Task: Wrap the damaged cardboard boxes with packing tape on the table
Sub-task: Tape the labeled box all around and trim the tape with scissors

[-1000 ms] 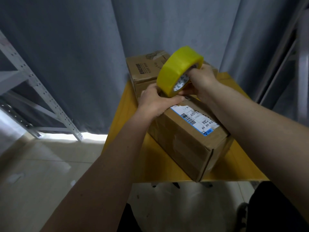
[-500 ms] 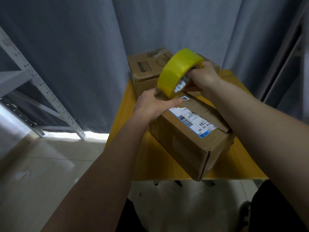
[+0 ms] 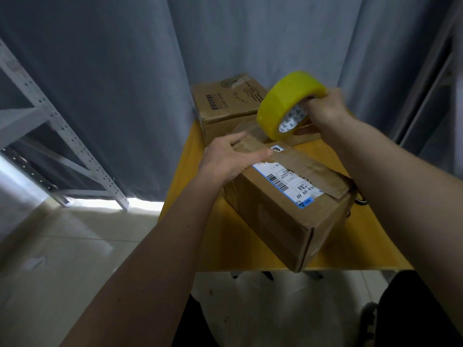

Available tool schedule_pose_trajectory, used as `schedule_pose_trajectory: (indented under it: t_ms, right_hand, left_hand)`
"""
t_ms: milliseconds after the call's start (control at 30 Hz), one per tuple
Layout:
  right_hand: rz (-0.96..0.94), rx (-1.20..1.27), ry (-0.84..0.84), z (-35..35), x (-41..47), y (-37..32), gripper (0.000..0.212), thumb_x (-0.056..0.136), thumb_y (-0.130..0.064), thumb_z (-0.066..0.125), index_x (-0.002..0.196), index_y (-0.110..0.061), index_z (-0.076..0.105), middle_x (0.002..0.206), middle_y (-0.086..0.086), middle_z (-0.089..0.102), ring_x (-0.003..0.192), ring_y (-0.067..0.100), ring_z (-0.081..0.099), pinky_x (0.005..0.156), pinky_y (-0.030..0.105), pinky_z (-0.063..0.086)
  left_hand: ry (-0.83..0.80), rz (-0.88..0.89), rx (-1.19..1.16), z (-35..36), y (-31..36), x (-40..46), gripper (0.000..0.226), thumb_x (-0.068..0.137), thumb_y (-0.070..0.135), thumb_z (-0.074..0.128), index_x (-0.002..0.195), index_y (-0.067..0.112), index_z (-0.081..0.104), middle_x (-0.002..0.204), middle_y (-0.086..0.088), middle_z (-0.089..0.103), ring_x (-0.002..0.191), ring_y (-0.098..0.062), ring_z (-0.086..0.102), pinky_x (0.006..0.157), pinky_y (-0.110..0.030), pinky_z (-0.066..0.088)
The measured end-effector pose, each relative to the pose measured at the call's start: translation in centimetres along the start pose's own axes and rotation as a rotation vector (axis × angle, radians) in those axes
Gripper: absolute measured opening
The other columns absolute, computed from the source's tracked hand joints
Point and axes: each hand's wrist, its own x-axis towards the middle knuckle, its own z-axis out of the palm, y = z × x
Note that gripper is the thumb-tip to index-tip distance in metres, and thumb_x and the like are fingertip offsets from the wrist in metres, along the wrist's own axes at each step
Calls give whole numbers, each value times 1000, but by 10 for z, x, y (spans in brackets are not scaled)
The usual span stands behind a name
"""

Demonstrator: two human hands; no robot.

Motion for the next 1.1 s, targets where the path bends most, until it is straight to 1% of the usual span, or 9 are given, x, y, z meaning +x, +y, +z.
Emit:
schedule_pose_trajectory:
  t_ms: [167,333,433,500,633,767,867,1000,1100]
  right_hand:
    - [-41,-77,17,-3,3,0,24,90,-20,66,111,-7,66,117,12,65,106,26,61,91,41,51]
    - [-61,-278,120,-14,10,8,19,90,-16,61,102,-3,68,110,17,67,103,30,62,86,44,49]
    - [2,-196,102,-16,7,23,16,90,-16,63,102,-6,68,102,12,66,95,24,61,84,43,51]
    - [60,-138,77,-15,7,30,8,90,-16,65,98,-12,65,97,9,64,94,28,64,80,43,55]
    - [159,-151,62,-15,14,38,8,88,-21,68,86,-15,62,93,15,65,84,41,67,72,56,57]
    - [174,-218,61,-11,8,55,9,88,-18,67,84,-12,61,99,22,67,90,38,66,74,47,54]
    - [243,-177,61,-10,6,62,19,87,-18,68,75,-6,59,99,24,67,87,35,66,74,48,55]
    - [309,-126,9,-12,9,56,25,89,-19,65,68,-14,53,92,23,64,78,46,66,70,60,56]
    - [320,-119,18,-12,6,60,19,90,-18,65,76,-7,57,99,20,65,89,41,65,78,54,56]
  left_hand:
    - [-8,-5,16,0,1,2,98,46,75,78,134,40,54,143,5,51,131,-19,46,108,-45,41]
    - [-11,-3,13,-3,-4,0,101,45,75,78,136,39,53,144,5,50,131,-18,48,108,-43,41]
    - [-6,4,43,-3,-3,1,98,49,75,78,136,39,52,147,5,47,136,-18,41,111,-43,38]
    - [1,12,131,-2,1,1,96,52,78,74,137,40,51,149,4,44,139,-19,37,112,-45,34]
    - [4,12,238,-3,7,2,90,57,78,71,137,42,50,150,0,41,139,-22,34,114,-48,31]
    - [-3,15,242,-6,5,-1,89,57,78,72,136,43,50,150,0,41,138,-22,35,113,-49,32]
    - [3,51,327,-8,5,-2,87,62,78,68,138,40,50,151,-2,37,141,-23,28,115,-51,27]
    - [-52,347,466,-8,12,0,74,86,54,62,150,30,34,164,6,2,150,-15,-8,121,-51,-1]
    - [-235,542,548,-3,25,3,66,98,18,48,154,30,17,163,9,5,149,-12,-8,122,-44,-3]
